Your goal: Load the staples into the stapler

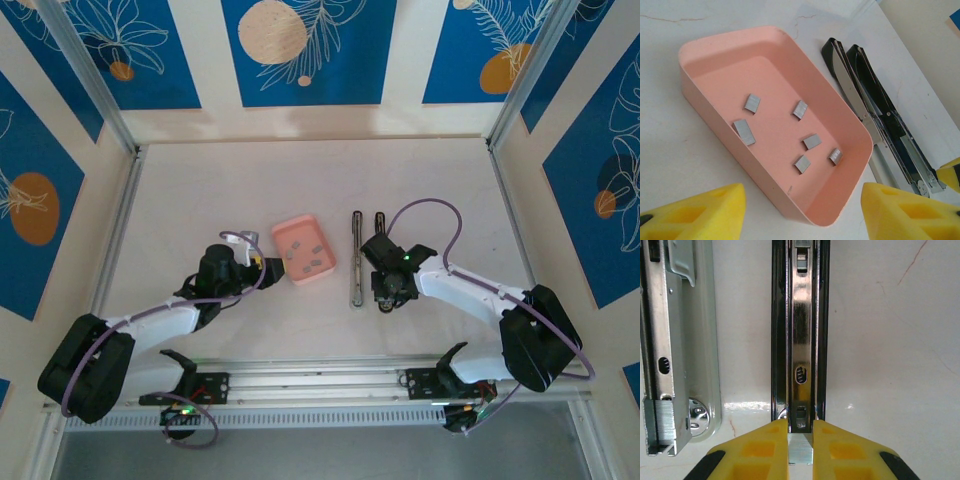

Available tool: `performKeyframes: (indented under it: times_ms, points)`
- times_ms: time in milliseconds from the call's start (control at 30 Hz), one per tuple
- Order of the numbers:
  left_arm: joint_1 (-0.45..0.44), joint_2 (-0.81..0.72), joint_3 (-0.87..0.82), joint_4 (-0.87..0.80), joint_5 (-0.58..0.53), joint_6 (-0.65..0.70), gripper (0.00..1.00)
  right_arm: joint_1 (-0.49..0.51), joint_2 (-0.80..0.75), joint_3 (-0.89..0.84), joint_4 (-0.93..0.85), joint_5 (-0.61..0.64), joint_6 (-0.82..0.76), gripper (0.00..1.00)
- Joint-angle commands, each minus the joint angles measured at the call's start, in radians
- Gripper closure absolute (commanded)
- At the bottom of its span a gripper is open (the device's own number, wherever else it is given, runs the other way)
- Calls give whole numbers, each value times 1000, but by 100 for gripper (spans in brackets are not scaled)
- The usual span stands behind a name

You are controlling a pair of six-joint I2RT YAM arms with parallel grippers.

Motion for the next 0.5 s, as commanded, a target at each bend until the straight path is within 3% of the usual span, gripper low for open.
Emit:
performKeyframes:
  times_ms: [0,467]
  points:
    - [-14,4,23,20,-3,16,38,1,13,-11,-1,-18,-2,84]
    - [-13,7,26,25,-2,17,38,3,21,-13,6,-22,0,84]
